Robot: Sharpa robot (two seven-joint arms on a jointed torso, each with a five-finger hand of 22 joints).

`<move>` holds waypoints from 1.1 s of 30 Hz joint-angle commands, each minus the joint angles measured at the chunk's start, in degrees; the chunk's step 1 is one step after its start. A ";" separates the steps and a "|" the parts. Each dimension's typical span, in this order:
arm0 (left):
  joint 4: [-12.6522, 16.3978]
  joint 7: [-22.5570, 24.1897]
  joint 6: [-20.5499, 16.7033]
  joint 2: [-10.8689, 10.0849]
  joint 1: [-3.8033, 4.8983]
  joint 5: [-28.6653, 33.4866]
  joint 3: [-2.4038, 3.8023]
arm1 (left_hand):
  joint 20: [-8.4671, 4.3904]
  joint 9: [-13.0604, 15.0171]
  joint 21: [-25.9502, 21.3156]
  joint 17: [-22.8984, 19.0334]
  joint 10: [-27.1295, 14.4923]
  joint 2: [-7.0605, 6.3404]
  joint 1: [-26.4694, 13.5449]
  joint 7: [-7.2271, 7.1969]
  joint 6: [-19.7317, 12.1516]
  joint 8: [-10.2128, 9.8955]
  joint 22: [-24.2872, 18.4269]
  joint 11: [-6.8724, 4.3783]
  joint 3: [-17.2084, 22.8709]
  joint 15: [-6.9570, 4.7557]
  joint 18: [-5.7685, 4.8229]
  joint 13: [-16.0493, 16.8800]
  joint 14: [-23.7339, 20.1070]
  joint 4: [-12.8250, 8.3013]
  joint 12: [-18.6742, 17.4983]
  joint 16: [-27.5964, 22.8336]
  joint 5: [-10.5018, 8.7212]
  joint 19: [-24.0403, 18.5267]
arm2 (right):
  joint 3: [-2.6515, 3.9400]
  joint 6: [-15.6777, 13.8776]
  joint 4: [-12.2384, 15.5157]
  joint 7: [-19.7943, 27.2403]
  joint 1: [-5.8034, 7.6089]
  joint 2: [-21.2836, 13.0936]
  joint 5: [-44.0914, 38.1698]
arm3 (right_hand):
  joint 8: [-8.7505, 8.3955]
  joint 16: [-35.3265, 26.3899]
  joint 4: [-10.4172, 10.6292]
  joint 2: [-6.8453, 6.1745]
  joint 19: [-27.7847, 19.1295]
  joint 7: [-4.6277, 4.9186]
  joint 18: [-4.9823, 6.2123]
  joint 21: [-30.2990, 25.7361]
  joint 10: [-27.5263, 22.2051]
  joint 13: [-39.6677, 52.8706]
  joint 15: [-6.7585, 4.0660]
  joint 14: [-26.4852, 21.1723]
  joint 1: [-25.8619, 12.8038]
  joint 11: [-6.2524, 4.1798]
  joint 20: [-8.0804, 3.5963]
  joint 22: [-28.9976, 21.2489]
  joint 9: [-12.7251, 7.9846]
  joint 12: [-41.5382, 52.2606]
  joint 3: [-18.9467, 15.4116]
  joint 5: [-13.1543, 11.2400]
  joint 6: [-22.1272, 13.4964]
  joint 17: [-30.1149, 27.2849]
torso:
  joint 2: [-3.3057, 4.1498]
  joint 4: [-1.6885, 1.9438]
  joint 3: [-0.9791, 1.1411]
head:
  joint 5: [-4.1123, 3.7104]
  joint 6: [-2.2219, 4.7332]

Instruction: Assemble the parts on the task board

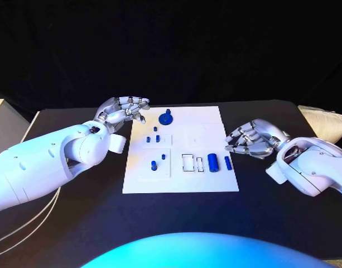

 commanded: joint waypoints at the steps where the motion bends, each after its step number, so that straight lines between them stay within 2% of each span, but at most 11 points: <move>1: 0.40 0.77 1.01 -0.05 -0.12 0.34 0.05 | -0.10 -0.04 -0.31 -0.09 -0.35 -0.21 0.28 0.01 -0.21 0.30 -0.07 -0.11 -0.01 0.09 0.76 -0.08 -0.41 0.33 0.27 -0.33 -0.04 0.00 | -0.03 1.86 1.37 -13.90 -0.48 0.06 -11.28 | -0.17 3.53 0.07 -0.68 0.67 -0.11 -1.37 5.46 0.75 1.78 -0.31 2.37 -2.23 -0.39 0.02 5.98 0.38 -0.03 1.19 1.07 0.83 3.56 | -0.11 -0.11 -0.12 | -0.62 -0.19; 4: 0.73 0.74 1.02 -0.16 -0.20 0.34 0.05 | -0.10 -0.04 -0.33 -0.10 -0.36 -0.18 0.31 0.01 -0.17 0.34 -0.08 -0.11 0.00 0.09 0.76 -0.08 -0.43 0.33 0.28 -0.35 -0.03 -0.01 | -0.10 2.50 2.19 -19.74 -0.77 0.68 -13.99 | -0.14 4.90 0.06 -1.68 0.00 -0.36 -1.51 7.76 2.39 5.31 -0.29 2.03 -7.05 -0.43 0.11 8.56 0.83 2.21 0.05 0.96 0.92 4.68 | -0.09 -0.11 -0.24 | -0.82 -0.19; 6: 0.92 0.72 1.04 -0.19 -0.23 0.34 0.05 | -0.10 -0.04 -0.33 -0.10 -0.36 -0.18 0.31 0.01 -0.17 0.34 -0.08 -0.11 0.00 0.09 0.76 -0.08 -0.43 0.33 0.28 -0.35 -0.03 -0.01 | -0.13 2.81 2.46 -22.21 -0.85 1.22 -14.66 | -0.10 5.21 0.15 -1.66 -0.74 -0.52 -1.37 8.24 1.58 8.82 -0.32 1.74 -8.59 -0.49 0.10 9.12 1.24 4.18 -1.10 1.38 0.75 4.59 | -0.08 -0.05 -0.30 | -0.95 -0.22; 8: 1.11 0.71 1.05 -0.23 -0.26 0.34 0.05 | -0.10 -0.04 -0.33 -0.10 -0.36 -0.18 0.31 0.01 -0.17 0.34 -0.08 -0.11 0.00 0.09 0.76 -0.08 -0.43 0.33 0.28 -0.35 -0.03 -0.01 | -0.16 3.13 2.63 -24.30 -0.90 1.85 -14.96 | 0.03 5.68 0.04 -1.66 -0.99 -0.62 -1.46 9.07 1.51 12.00 -0.43 1.73 -9.98 -0.64 0.16 10.10 1.60 6.47 -2.76 4.38 0.74 4.97 | -0.08 0.02 -0.38 | -1.06 -0.20; 9: 1.17 0.70 1.06 -0.23 -0.27 0.34 0.05 | -0.10 -0.04 -0.33 -0.10 -0.36 -0.18 0.31 0.01 -0.17 0.34 -0.08 -0.11 0.00 0.09 0.76 -0.08 -0.43 0.33 0.28 -0.35 -0.03 -0.01 | -0.17 3.29 2.68 -25.31 -0.92 2.22 -15.04 | 0.22 6.45 -0.05 -0.75 -1.23 -0.83 -1.51 10.27 -0.15 17.32 -0.41 1.79 -10.16 -0.69 0.02 11.56 2.17 9.93 -4.78 5.06 0.66 5.61 | -0.07 0.05 -0.40 | -1.09 -0.20; 11: 1.34 0.70 1.05 -0.25 -0.28 0.32 0.05 | -0.10 -0.03 -0.36 -0.11 -0.37 -0.15 0.37 0.00 -0.14 0.38 -0.10 -0.11 0.02 0.08 0.77 -0.08 -0.45 0.33 0.29 -0.38 -0.02 -0.02 | -0.21 3.53 2.74 -26.87 -0.95 2.90 -15.14 | 0.51 8.04 -0.21 0.11 -1.21 -0.94 -1.80 11.79 0.52 31.80 -0.70 2.15 -10.42 -0.81 0.18 13.48 2.85 24.25 -7.23 4.99 0.68 7.64 | -0.09 0.10 -0.47 | -1.17 -0.25; 16: 1.67 0.66 1.01 -0.40 -0.30 0.30 0.05 | -0.10 -0.03 -0.36 -0.11 -0.37 -0.15 0.37 0.00 -0.14 0.38 -0.10 -0.11 0.02 0.08 0.77 -0.08 -0.45 0.33 0.29 -0.38 -0.02 -0.02 | -0.25 3.67 2.40 -28.83 -0.97 4.35 -15.38 | 1.11 12.49 0.08 1.67 -0.47 -0.92 -2.37 14.62 1.73 49.38 -0.56 3.40 -10.90 -0.94 0.26 17.06 3.81 42.74 -9.75 5.43 0.86 15.47 | 0.02 0.09 -0.49 | -1.21 -0.17; 19: 1.81 0.64 0.98 -0.50 -0.30 0.30 0.05 | -0.10 -0.03 -0.36 -0.11 -0.37 -0.15 0.37 0.00 -0.14 0.38 -0.10 -0.11 0.02 0.08 0.77 -0.08 -0.45 0.33 0.29 -0.38 -0.02 -0.02 | -0.26 4.01 1.87 -29.48 -0.98 5.17 -15.68 | 1.26 13.41 0.15 2.04 -0.14 -0.93 -2.56 15.52 1.86 51.73 -0.46 3.63 -11.47 -0.87 0.30 18.19 4.05 45.10 -10.45 5.56 0.87 17.25 | 0.05 -0.01 -0.40 | -1.18 -0.19; 22: 1.92 0.62 0.98 -0.58 -0.31 0.29 0.05 | -0.10 -0.03 -0.36 -0.11 -0.37 -0.15 0.37 0.00 -0.14 0.38 -0.10 -0.11 0.02 0.08 0.77 -0.08 -0.45 0.33 0.29 -0.38 -0.02 -0.02 | -0.30 4.77 1.25 -29.89 -0.98 5.88 -16.04 | 1.43 14.18 0.19 2.46 0.20 -0.93 -2.76 16.41 2.06 53.65 -0.41 3.84 -12.39 -0.83 0.36 19.29 4.27 47.06 -11.19 5.29 0.89 18.79 | 0.07 -0.01 -0.48 | -1.16 -0.21; 25: 2.05 0.57 1.02 -0.70 -0.31 0.29 0.05 | -0.10 -0.03 -0.36 -0.11 -0.37 -0.15 0.37 0.00 -0.14 0.38 -0.10 -0.11 0.02 0.08 0.77 -0.08 -0.45 0.33 0.29 -0.38 -0.02 -0.02 | -0.40 5.86 0.52 -30.15 -0.98 6.79 -16.39 | 1.76 15.54 0.23 3.08 0.56 -0.97 -2.99 17.41 2.96 57.21 -0.35 4.30 -14.21 -0.82 0.44 20.57 4.62 51.27 -12.29 4.97 1.05 21.81 | 0.13 -0.03 -0.43 | -1.15 -0.33; 33: 2.22 0.43 1.25 -0.82 -0.31 0.29 0.05 | -0.10 -0.02 -0.42 -0.13 -0.39 -0.11 0.48 0.01 -0.08 0.46 -0.13 -0.11 0.04 0.08 0.77 -0.09 -0.48 0.34 0.33 -0.42 0.00 -0.03 | -0.57 7.55 -1.00 -30.43 -1.08 8.81 -17.60 | 2.38 16.29 0.26 3.27 0.83 -1.09 -3.18 18.25 3.48 59.84 -0.34 4.51 -16.07 -0.87 0.48 21.68 5.11 54.18 -13.49 3.01 1.38 23.48 | 0.14 0.03 -0.44 | -1.05 -0.55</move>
